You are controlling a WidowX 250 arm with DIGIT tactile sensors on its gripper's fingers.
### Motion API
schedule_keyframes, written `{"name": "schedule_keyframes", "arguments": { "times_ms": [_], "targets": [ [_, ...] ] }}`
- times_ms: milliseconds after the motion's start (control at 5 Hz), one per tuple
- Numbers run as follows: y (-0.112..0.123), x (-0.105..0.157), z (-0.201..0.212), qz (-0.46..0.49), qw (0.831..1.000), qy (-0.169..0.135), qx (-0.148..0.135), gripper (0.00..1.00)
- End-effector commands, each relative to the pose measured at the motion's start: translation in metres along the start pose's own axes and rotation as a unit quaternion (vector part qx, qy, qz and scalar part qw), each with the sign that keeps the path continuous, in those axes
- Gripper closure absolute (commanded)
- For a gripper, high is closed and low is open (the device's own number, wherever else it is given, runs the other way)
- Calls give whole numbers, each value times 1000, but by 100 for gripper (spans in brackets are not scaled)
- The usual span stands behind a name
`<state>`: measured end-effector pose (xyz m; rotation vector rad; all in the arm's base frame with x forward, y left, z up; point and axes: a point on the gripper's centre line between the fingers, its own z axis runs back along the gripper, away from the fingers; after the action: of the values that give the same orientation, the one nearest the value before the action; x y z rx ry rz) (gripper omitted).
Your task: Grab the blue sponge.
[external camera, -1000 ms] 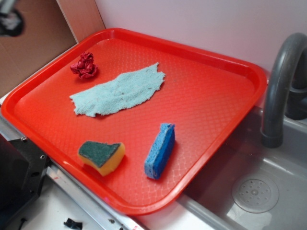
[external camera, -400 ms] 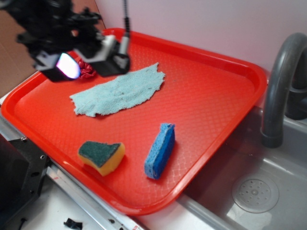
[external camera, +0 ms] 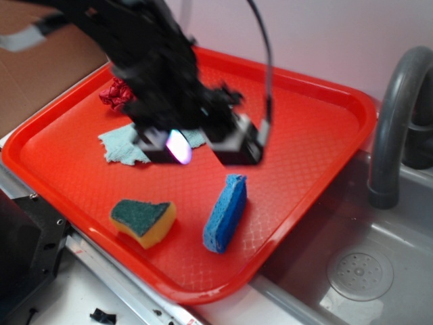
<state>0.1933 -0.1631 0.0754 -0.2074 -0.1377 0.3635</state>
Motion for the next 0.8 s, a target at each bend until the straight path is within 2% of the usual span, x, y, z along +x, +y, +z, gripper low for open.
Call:
{"name": "schedule_keyframes", "arguments": {
  "times_ms": [0, 200, 400, 600],
  "targets": [
    [-21, 0, -24, -47, 998, 45, 7, 0],
    [-23, -3, -33, -58, 995, 49, 57, 0],
    [-20, -4, -40, -50, 994, 57, 78, 0],
    [-17, -4, -44, -37, 993, 68, 86, 45]
  ]
}}
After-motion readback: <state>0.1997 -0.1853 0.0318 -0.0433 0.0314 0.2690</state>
